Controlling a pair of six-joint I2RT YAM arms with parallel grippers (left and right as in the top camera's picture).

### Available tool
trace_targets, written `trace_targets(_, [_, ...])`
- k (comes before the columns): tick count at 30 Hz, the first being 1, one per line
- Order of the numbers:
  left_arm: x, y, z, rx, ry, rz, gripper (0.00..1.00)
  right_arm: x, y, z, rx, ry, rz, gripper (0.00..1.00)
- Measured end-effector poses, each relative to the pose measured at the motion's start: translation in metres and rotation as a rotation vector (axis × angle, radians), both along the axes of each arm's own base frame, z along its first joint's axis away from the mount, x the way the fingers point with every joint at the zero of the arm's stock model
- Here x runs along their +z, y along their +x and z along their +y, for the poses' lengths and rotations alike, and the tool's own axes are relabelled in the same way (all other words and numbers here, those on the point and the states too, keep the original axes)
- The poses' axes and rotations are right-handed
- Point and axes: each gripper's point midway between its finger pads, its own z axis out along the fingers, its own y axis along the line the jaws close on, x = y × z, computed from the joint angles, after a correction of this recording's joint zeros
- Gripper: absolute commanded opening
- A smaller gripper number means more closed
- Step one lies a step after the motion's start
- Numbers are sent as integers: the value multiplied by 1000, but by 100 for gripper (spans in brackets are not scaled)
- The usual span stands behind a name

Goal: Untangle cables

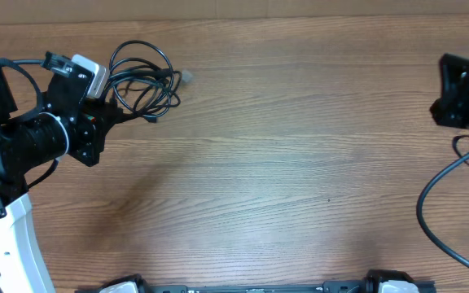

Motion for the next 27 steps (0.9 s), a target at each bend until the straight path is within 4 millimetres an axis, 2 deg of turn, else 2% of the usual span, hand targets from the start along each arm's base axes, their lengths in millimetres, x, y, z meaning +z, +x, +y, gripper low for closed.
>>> trace_targets(1, [1, 0, -3, -11, -13, -3, 4, -2, 0, 6, 32, 14, 8, 5])
trace_targets(2, [3, -1, -6, -23, -22, -6, 4, -4, -1, 11, 58, 27, 19, 13])
trace_targets(4, [5, -2, -13, -51, -38, -13, 4, -8, -2, 22, 115, 62, 44, 42])
trace_targets(5, [6, -2, -19, -72, -46, -16, 5, -11, -2, 27, 147, 76, 57, 53])
trace_targets(6, [7, -3, -24, -90, -51, -18, 4, -14, -2, 34, 186, 93, 71, 56])
trace_targets(11, [13, -4, -56, -204, -82, -44, 4, -24, -7, 56, 313, 166, 135, 59])
trace_targets(15, [19, 14, -76, -219, -111, -63, 4, -28, -12, 75, 401, 176, 160, 63])
trace_targets(18, [17, 38, -79, -130, -141, -38, 4, -28, -21, 103, 530, 133, 152, 66])
trace_targets(22, [4, 64, -77, 14, -203, 58, 4, -30, -30, 126, 652, 48, 128, 66])
trace_targets(27, [-9, 71, -85, 91, -293, 178, 4, -46, -23, 146, 749, -77, 129, 66])
